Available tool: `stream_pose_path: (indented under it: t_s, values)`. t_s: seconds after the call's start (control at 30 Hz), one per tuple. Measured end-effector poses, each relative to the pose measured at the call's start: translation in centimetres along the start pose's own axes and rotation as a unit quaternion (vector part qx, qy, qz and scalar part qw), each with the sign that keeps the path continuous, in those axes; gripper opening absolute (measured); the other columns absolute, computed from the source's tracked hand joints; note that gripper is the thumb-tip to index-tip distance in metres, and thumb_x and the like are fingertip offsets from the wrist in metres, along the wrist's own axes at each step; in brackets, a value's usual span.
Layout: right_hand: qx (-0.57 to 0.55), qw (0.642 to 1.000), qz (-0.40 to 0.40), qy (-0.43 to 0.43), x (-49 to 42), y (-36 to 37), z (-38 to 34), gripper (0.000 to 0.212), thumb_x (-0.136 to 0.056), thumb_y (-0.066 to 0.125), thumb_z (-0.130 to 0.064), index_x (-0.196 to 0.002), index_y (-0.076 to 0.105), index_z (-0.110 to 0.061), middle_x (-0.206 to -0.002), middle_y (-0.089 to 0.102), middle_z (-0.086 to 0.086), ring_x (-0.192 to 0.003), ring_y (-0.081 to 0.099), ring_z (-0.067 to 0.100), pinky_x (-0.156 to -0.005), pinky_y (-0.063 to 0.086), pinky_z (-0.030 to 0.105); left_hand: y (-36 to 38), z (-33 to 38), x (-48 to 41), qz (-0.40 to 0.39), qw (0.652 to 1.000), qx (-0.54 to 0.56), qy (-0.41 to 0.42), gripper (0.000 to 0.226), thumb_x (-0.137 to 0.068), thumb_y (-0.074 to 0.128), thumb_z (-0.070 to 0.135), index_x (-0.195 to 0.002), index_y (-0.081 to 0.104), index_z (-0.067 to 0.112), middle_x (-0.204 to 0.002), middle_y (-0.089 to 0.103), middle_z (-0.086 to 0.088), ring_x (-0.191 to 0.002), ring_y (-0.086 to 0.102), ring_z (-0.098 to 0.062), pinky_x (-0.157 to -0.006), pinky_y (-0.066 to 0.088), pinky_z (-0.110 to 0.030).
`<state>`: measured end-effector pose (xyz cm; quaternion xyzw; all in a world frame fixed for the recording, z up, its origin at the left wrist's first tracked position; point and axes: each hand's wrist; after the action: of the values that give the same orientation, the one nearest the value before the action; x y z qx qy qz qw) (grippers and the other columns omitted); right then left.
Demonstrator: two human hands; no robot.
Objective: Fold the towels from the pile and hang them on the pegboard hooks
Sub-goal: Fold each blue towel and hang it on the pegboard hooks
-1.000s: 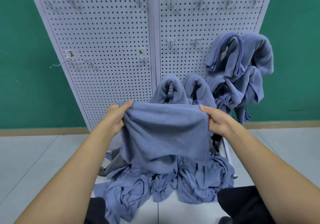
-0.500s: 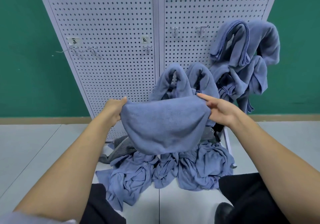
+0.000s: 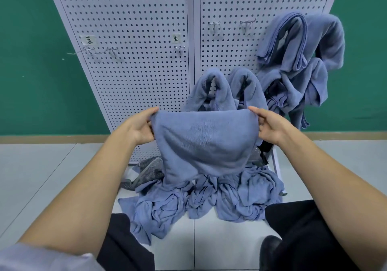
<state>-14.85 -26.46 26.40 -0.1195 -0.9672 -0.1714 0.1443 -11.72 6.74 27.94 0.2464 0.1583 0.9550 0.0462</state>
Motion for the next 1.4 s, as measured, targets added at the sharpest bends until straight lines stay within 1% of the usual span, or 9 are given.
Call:
stream_pose_path:
  t_s: [0.07,0.23,0.43,0.57,0.73,0.93,1.13,1.3,1.4]
  values:
    - [0.001,0.999,0.025,-0.021,-0.1,0.0,0.2,0.018,-0.093,0.060,-0.016,-0.109,0.066,-0.012,-0.071,0.071,-0.004,-0.069,0.064,0.008,-0.052,0.052,0.019,0.5,-0.2,-0.2,0.019,0.999,-0.013,0.029,0.020,-0.096,0.053,0.025,-0.082,0.057,0.010,-0.078,0.059,-0.002,-0.073,0.058,-0.014,-0.060,0.053,-0.026]
    - [0.044,0.998,0.030,-0.034,-0.5,-0.2,0.6,0.036,-0.097,0.047,0.000,-0.132,0.053,-0.006,-0.121,0.060,0.013,-0.095,0.060,0.018,-0.076,0.054,0.024,0.7,-0.4,-0.3,0.041,0.997,-0.029,0.053,0.012,-0.095,0.054,0.010,-0.085,0.058,0.005,-0.083,0.059,-0.004,-0.072,0.057,-0.012,-0.052,0.053,-0.021]
    - [0.052,0.996,0.054,-0.042,0.1,-0.2,0.3,0.021,-0.090,0.059,-0.004,-0.106,0.069,-0.012,-0.073,0.055,0.000,-0.061,0.046,0.009,-0.053,0.050,0.017,0.1,-0.4,-0.9,0.065,0.994,-0.039,0.085,0.011,-0.089,0.059,0.000,-0.098,0.057,0.007,-0.092,0.058,-0.005,-0.081,0.057,-0.013,-0.067,0.051,-0.024]
    - [0.071,0.994,0.056,-0.067,0.4,-0.5,0.1,0.011,-0.091,0.061,-0.008,-0.088,0.068,-0.017,-0.071,0.056,-0.003,-0.059,0.046,0.006,-0.050,0.049,0.014,0.0,-0.4,-0.7,0.062,0.991,-0.064,0.100,0.030,-0.087,0.061,-0.004,-0.113,0.057,0.012,-0.095,0.060,-0.006,-0.080,0.058,-0.013,-0.065,0.050,-0.024]
    - [0.119,0.988,0.052,-0.088,0.3,-0.9,0.1,0.015,-0.090,0.062,-0.007,-0.086,0.069,-0.020,-0.072,0.058,-0.004,-0.060,0.045,0.007,-0.052,0.047,0.015,0.2,-0.5,-0.4,0.092,0.978,-0.126,0.137,0.017,-0.084,0.066,-0.002,-0.090,0.067,0.014,-0.083,0.065,-0.004,-0.068,0.060,-0.012,-0.063,0.051,-0.023]
    - [0.198,0.973,0.016,-0.114,0.6,-1.5,-0.3,0.020,-0.085,0.067,-0.003,-0.101,0.069,-0.015,-0.090,0.063,0.001,-0.078,0.054,0.011,-0.074,0.049,0.022,0.1,-0.3,-0.3,0.099,0.965,-0.175,0.167,0.019,-0.082,0.068,-0.002,-0.090,0.069,0.015,-0.086,0.066,-0.001,-0.075,0.059,-0.011,-0.065,0.050,-0.021]
    - [0.412,0.888,0.027,-0.202,0.7,-2.3,-0.2,0.030,-0.080,0.070,0.007,-0.107,0.069,-0.007,-0.078,0.059,0.005,-0.072,0.052,0.015,-0.065,0.050,0.015,-0.5,-0.4,-0.5,0.093,0.906,-0.343,0.230,0.040,-0.081,0.063,-0.013,-0.117,0.065,0.005,-0.103,0.062,-0.009,-0.096,0.056,-0.018,-0.088,0.049,-0.029]
    - [0.557,0.778,0.078,-0.280,0.7,-2.7,-0.5,0.013,-0.084,0.069,-0.002,-0.097,0.074,-0.001,-0.091,0.071,0.015,-0.080,0.056,0.019,-0.076,0.043,0.028,-1.2,-0.3,-0.4,0.127,0.816,-0.489,0.282,0.016,-0.093,0.057,0.005,-0.085,0.069,0.011,-0.080,0.058,-0.010,-0.075,0.047,-0.021,-0.063,0.038,-0.028]
    - [0.499,0.809,0.087,-0.297,1.0,-3.0,-1.1,0.010,-0.085,0.070,-0.012,-0.088,0.072,-0.003,-0.087,0.070,0.014,-0.078,0.059,0.022,-0.074,0.048,0.031,-1.0,0.2,0.7,0.111,0.856,-0.425,0.272,0.023,-0.097,0.053,0.015,-0.075,0.059,0.015,-0.075,0.051,-0.004,-0.073,0.044,-0.018,-0.060,0.036,-0.023]
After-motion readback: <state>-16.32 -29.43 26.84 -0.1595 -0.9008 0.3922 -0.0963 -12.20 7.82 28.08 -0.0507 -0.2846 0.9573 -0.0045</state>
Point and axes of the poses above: each hand's wrist, its own x-axis away from the middle knuckle, its own y-axis out of the palm, z = x × y
